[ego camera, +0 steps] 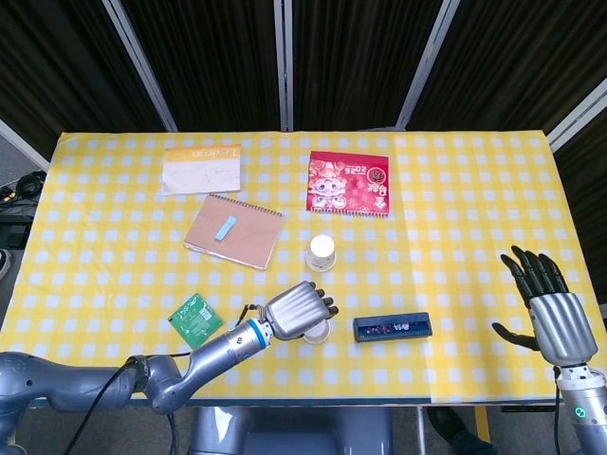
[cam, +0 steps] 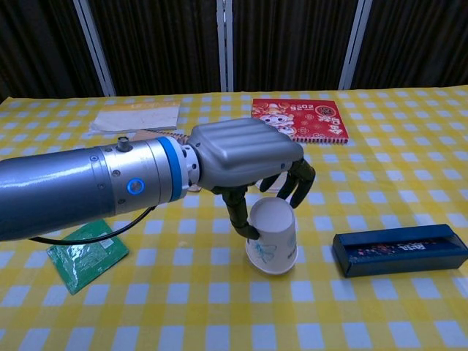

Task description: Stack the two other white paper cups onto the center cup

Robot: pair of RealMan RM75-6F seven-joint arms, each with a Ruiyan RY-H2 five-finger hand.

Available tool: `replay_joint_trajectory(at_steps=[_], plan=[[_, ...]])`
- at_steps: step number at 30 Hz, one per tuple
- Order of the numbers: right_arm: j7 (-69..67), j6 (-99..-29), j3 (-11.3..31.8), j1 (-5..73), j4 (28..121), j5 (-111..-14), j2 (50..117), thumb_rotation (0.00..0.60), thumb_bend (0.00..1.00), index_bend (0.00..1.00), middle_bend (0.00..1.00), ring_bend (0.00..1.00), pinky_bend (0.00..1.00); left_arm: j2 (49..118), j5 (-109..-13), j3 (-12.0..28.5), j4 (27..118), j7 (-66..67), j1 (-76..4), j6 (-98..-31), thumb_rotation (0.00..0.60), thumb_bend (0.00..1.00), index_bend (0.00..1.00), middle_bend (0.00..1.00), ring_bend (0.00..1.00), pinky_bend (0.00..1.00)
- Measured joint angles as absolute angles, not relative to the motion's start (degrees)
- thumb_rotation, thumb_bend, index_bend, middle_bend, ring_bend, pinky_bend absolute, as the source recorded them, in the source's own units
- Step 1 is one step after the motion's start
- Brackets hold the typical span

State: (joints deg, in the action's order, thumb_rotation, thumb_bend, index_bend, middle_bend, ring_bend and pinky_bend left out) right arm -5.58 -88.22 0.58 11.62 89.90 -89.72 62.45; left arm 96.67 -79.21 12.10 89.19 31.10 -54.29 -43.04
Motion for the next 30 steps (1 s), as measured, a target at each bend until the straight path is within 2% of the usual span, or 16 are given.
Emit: replay_joint_trajectory(at_steps=[8,15,22,30], plan=[[-5.19,-87.93,1.34,11.16,90.07,-89.91,62.38,0.6,0.0,0.01,0.0,0.0,0.0,92.59,-74.36,17.11,91.66,30.51,-55.51,-45.06,0.6,0.19,0.55,0.5,0.49,0.56],[-4.43,-87.9,1.86,10.84,90.51,-90.56,62.41,0.6,0.0,0.01,0.0,0.0,0.0,89.59,-60.56,20.8,92.76,36.68,-57.79,-46.9,0.6,0.19,0.55,0.5,0.49,0.56],[-3.92,-87.66,2.18,10.58,90.84,-90.91,62.24,0.6,0.0,0.01,0.0,0.0,0.0,89.59,-47.26,21.76,91.3,41.31,-61.52,-50.15,0.6,0.19,0.55,0.5,0.49,0.56],[-4.64,-87.0,2.69,10.47,90.73,-90.43,61.93,0.6,0.0,0.01,0.0,0.0,0.0,91.62,-44.47,21.96,88.07,40.87,-64.45,-52.9,0.6,0.19,0.55,0.5,0.49,0.56]])
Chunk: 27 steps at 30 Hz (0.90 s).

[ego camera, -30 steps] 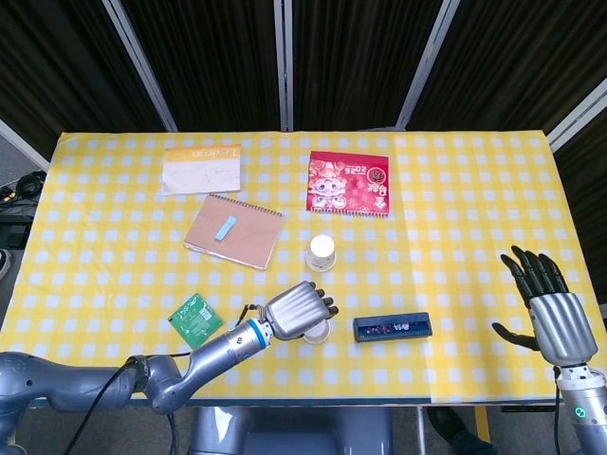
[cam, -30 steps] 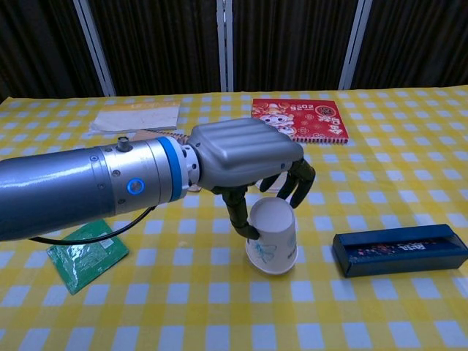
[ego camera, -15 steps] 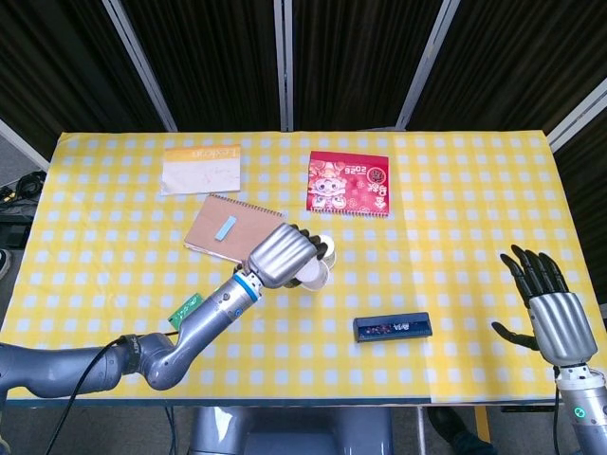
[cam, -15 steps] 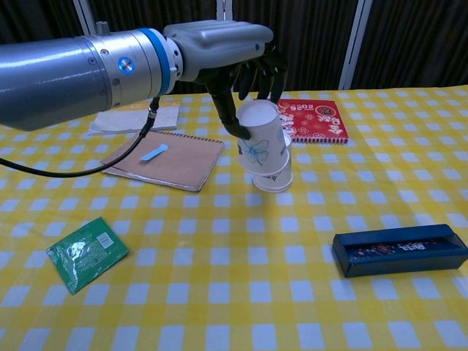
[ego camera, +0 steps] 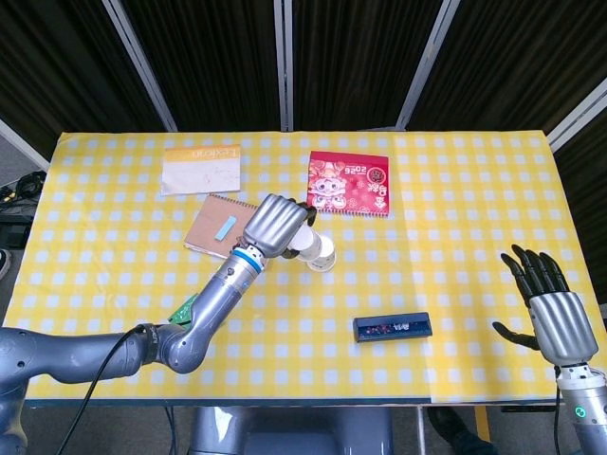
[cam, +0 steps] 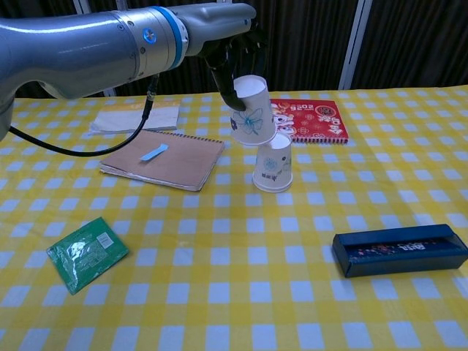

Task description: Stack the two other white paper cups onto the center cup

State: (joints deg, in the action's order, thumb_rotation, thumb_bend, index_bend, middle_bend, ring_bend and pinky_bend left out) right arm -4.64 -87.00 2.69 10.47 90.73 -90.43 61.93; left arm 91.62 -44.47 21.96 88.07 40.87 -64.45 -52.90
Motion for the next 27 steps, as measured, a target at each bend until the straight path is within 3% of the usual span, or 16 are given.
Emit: replay_joint_trajectory(at_steps=[20,22,27], plan=[[-7.14,-87.16,3.98,9.94,90.33,-89.9,61.07,0.6,0.0,0.01,0.0,0.0,0.0,97.72,-38.12,21.35,79.86,40.19,-70.62,-52.83,0.6,0.19,0.54,0.5,0.49,0.54],[-7.17,-87.07,4.04,9.92,90.3,-89.84,61.07,0.6,0.0,0.01,0.0,0.0,0.0,98.54,-38.57,21.43,78.55,39.13,-70.94,-52.64,0.6,0.19,0.52,0.47,0.47,0.52],[-7.06,-86.71,4.18,9.89,90.32,-89.74,61.06,0.6,0.0,0.01,0.0,0.0,0.0,99.88,-38.31,21.27,75.99,38.06,-72.1,-51.13,0.6,0.17,0.4,0.28,0.31,0.43]])
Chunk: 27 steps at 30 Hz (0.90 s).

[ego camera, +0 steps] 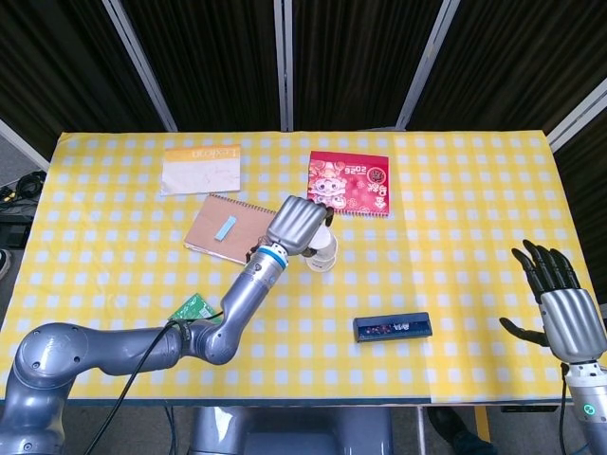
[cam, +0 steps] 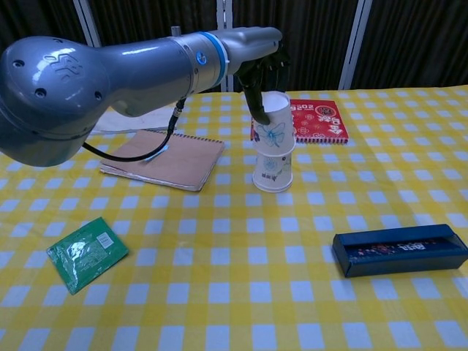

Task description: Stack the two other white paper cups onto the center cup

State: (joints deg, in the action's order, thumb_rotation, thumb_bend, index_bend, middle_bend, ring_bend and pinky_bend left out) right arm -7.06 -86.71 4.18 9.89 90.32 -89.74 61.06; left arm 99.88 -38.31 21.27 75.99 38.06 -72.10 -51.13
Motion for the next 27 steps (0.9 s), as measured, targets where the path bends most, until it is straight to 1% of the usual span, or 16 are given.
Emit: replay_joint_trajectory(at_steps=[1,3,5,6,7,10,12,14,21,23,27], plan=[[-7.05,-86.66,4.21,9.88,90.32,-89.71,61.05,0.6,0.0,0.01,0.0,0.0,0.0,99.91,-38.15,21.23,75.9,37.95,-72.18,-50.82,0.6,0.17,0.37,0.26,0.29,0.42],[-7.06,-86.54,4.26,9.88,90.31,-89.64,61.06,0.6,0.0,0.01,0.0,0.0,0.0,100.0,-37.87,21.13,75.71,37.14,-72.33,-49.77,0.6,0.13,0.22,0.14,0.19,0.35],[-7.05,-86.43,4.28,9.89,90.28,-89.6,61.07,0.6,0.0,0.01,0.0,0.0,0.0,100.03,-37.92,20.91,75.49,36.38,-72.42,-48.97,0.6,0.1,0.08,0.05,0.11,0.3],[-7.0,-86.31,4.29,9.9,90.23,-89.56,61.08,0.6,0.0,0.01,0.0,0.0,0.0,100.06,-38.07,20.63,75.26,36.16,-72.49,-48.65,0.6,0.1,0.03,0.02,0.08,0.27],[-6.93,-86.21,4.3,9.91,90.21,-89.49,61.1,0.6,0.0,0.01,0.0,0.0,0.0,100.09,-38.22,20.42,75.09,36.11,-72.55,-48.53,0.6,0.1,0.01,0.01,0.07,0.26],[-6.76,-86.09,4.36,9.88,90.21,-89.41,61.17,0.6,0.0,0.01,0.0,0.0,0.0,100.24,-38.68,20.27,74.81,35.18,-72.61,-48.33,0.6,0.09,0.0,0.0,0.01,0.16],[-6.57,-86.0,4.4,9.87,90.22,-89.39,61.21,0.6,0.0,0.01,0.0,0.0,0.0,100.15,-39.22,20.13,74.8,34.31,-72.57,-48.12,0.6,0.05,0.0,0.0,0.0,0.05],[-6.44,-85.92,4.41,9.86,90.25,-89.42,61.23,0.6,0.0,0.01,0.0,0.0,0.0,99.89,-39.96,19.98,74.94,33.61,-72.44,-48.06,0.6,0.01,0.0,0.0,0.0,0.0],[-6.49,-85.73,4.5,9.8,90.23,-89.41,61.24,0.6,0.0,0.01,0.0,0.0,0.0,97.0,-44.81,19.39,77.64,29.49,-69.94,-49.62,0.6,0.0,0.0,0.0,0.0,0.0],[-6.53,-85.69,4.5,9.77,90.19,-89.44,61.24,0.6,0.0,0.01,0.0,0.0,0.0,95.76,-46.61,19.02,78.77,28.53,-68.63,-51.18,0.6,0.0,0.0,0.0,0.0,0.0],[-6.4,-85.67,4.42,9.73,90.21,-89.73,61.32,0.6,0.0,0.01,0.0,0.0,0.0,91.75,-51.49,17.49,82.81,25.47,-63.73,-56.35,0.6,0.0,0.0,0.0,0.0,0.0]])
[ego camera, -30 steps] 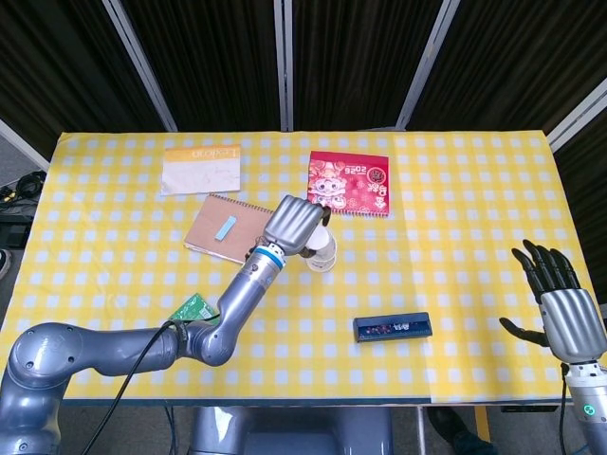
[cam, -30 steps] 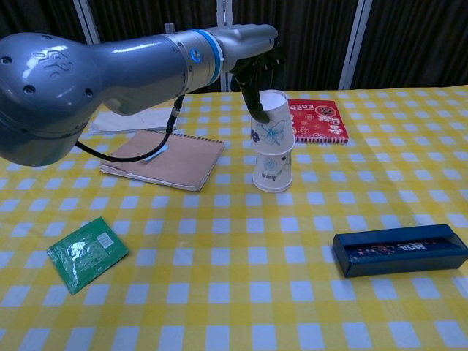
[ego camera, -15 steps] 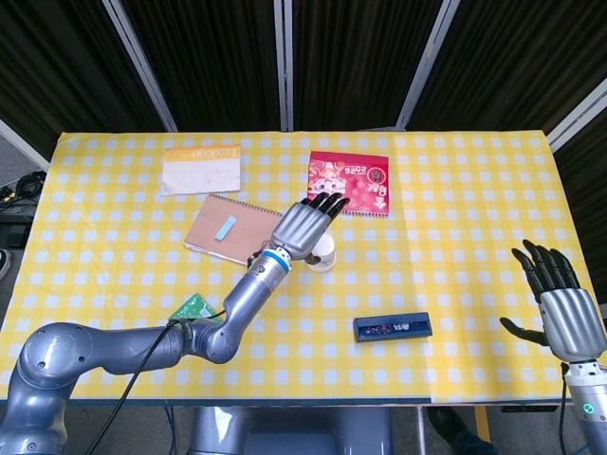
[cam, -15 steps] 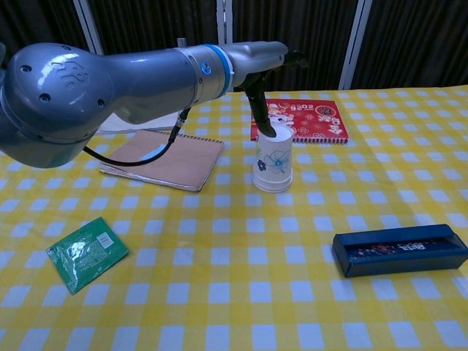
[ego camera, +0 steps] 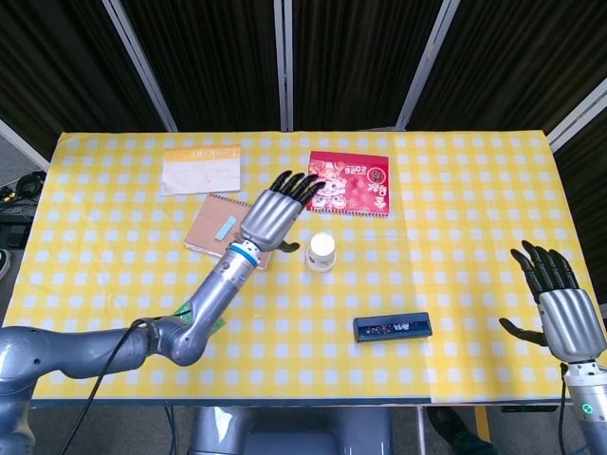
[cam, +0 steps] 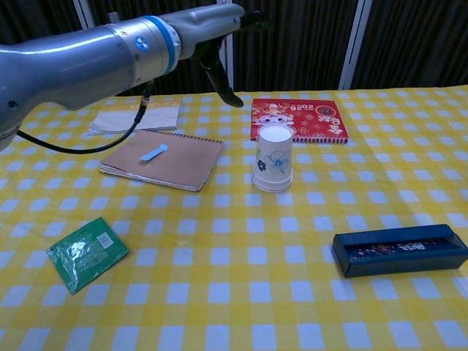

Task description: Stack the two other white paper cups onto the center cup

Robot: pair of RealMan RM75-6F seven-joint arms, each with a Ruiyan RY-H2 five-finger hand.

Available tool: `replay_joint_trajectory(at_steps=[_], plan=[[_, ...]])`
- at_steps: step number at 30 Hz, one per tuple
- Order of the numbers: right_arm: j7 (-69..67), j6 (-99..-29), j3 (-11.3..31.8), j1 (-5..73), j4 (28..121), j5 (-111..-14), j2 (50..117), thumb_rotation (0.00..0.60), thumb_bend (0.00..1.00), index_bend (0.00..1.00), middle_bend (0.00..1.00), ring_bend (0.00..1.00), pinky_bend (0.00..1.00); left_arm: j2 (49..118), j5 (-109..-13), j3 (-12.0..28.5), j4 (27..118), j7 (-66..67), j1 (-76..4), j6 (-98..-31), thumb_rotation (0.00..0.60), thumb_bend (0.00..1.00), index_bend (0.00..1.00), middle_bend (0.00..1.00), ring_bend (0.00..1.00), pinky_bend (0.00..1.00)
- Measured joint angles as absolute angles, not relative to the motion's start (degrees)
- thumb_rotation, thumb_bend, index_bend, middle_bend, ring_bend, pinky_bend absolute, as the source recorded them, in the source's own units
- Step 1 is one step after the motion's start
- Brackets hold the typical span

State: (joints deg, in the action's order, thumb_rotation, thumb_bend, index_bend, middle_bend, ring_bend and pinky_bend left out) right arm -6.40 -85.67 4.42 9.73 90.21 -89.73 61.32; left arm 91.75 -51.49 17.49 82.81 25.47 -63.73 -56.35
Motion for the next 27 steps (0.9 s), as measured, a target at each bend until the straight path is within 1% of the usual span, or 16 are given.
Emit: replay_joint_trajectory(at_steps=[5,11,15,21,24,27], plan=[[-5.65,-85.49,4.19,9.78,90.39,-90.22,61.56,0.6,0.0,0.01,0.0,0.0,0.0,86.44,-57.62,14.42,87.6,21.65,-56.76,-62.87,0.6,0.0,0.0,0.0,0.0,0.0],[-3.98,-85.26,4.02,9.9,90.84,-90.62,62.05,0.6,0.0,0.01,0.0,0.0,0.0,80.3,-64.12,9.46,91.85,16.66,-47.28,-71.63,0.6,0.0,0.0,0.0,0.0,0.0],[-2.8,-85.29,3.95,9.91,91.11,-90.87,62.39,0.6,0.0,0.01,0.0,0.0,0.0,75.99,-66.27,5.35,94.96,13.91,-40.24,-77.25,0.6,0.0,0.0,0.0,0.0,0.0],[-1.35,-85.81,3.61,9.59,91.72,-91.62,62.73,0.6,0.0,0.01,0.0,0.0,0.0,68.26,-70.29,-1.98,102.01,12.55,-30.68,-82.37,0.6,0.0,0.0,0.0,0.0,0.0],[-1.21,-85.97,3.53,9.6,91.77,-92.16,62.82,0.6,0.0,0.01,0.0,0.0,0.0,65.87,-72.37,-5.12,105.38,12.99,-26.26,-85.18,0.6,0.0,0.0,0.0,0.0,0.0],[-1.05,-85.87,3.46,9.68,91.57,-92.34,62.96,0.6,0.0,0.01,0.0,0.0,0.0,64.59,-74.25,-7.07,107.79,14.77,-22.78,-88.21,0.6,0.0,0.0,0.0,0.0,0.0]])
